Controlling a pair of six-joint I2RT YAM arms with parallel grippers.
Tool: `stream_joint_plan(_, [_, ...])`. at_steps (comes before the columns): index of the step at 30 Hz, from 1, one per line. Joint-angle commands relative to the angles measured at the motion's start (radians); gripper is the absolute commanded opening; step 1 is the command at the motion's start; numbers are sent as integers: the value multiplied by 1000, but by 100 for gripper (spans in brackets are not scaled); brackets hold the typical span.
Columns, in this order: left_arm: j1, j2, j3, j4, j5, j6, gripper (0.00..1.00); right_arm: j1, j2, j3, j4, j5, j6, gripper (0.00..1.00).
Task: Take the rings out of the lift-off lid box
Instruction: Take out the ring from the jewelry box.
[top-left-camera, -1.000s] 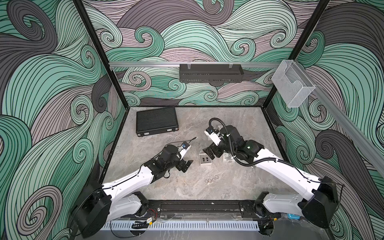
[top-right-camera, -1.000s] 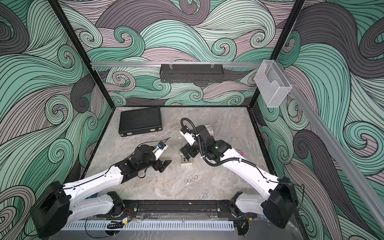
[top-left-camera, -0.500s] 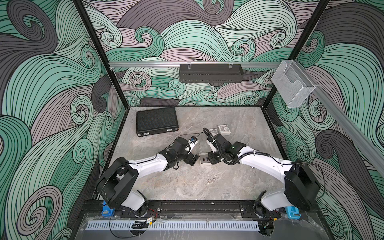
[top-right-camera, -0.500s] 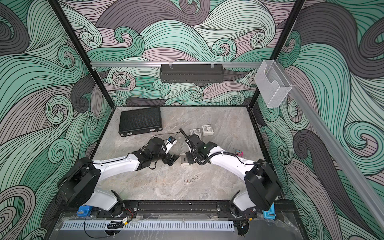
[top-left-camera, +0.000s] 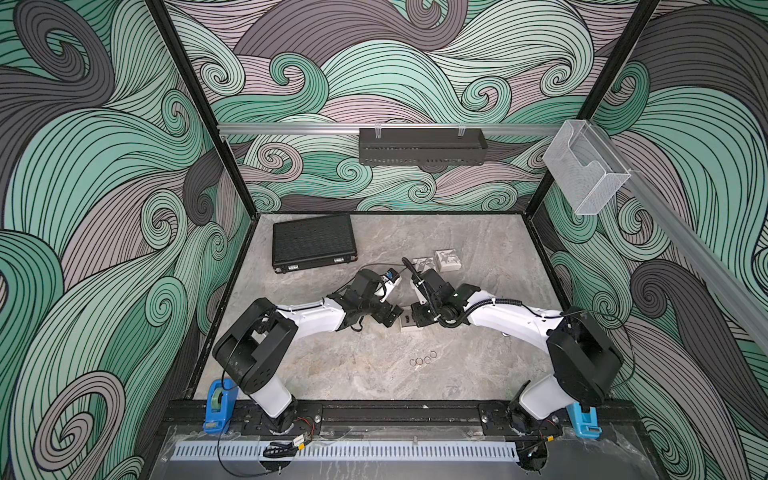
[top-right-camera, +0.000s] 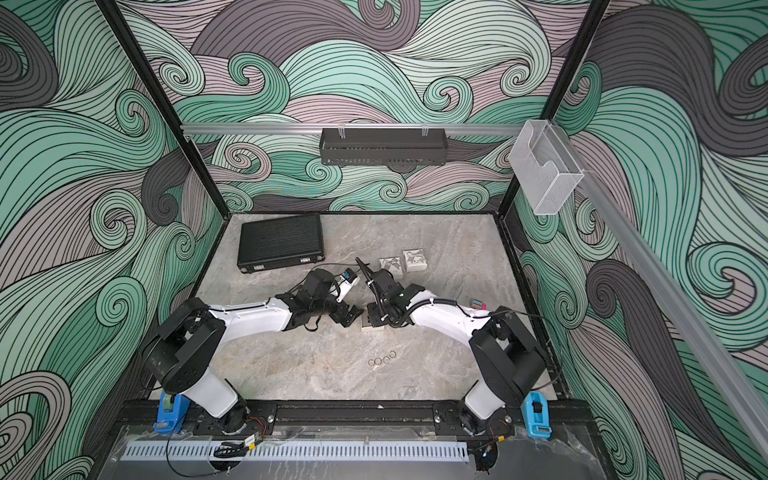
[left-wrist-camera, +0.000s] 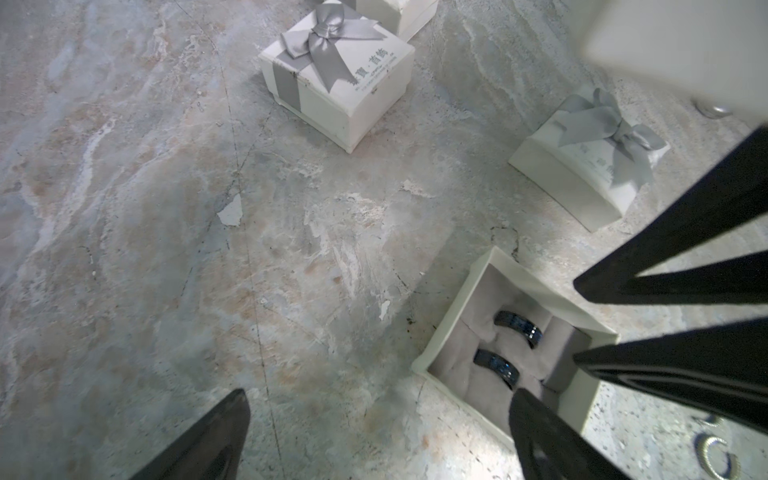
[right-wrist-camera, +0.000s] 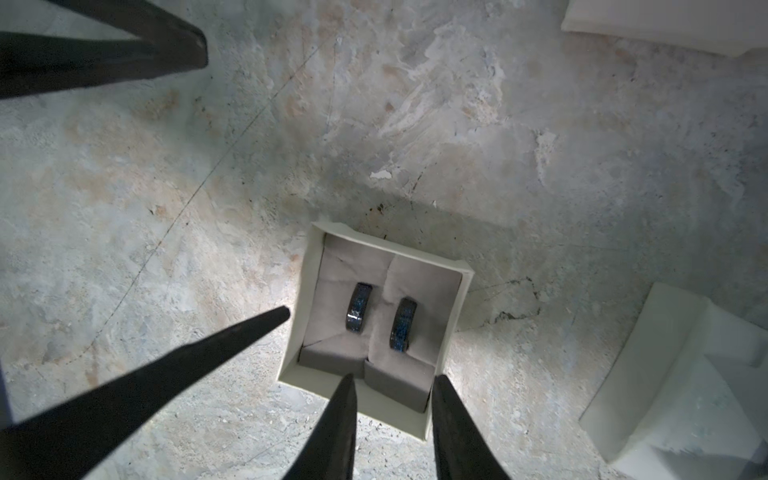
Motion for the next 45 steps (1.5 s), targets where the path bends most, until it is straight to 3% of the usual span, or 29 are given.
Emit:
stream_joint_plan(1, [7,20,34,12,37,2,98,6,22,-2,31,-4,37,32])
stream_joint_plan(28, [7,81,98,-71,72,15,97,6,127,33,28,26,48,27])
stream_joint_plan(41, [7,173,180,-182,43,13,96,7,118,31,34,20,43,20])
stream_joint_plan(45, [7,178,190,-189,40,12,96,7,114,28,37,19,40,12])
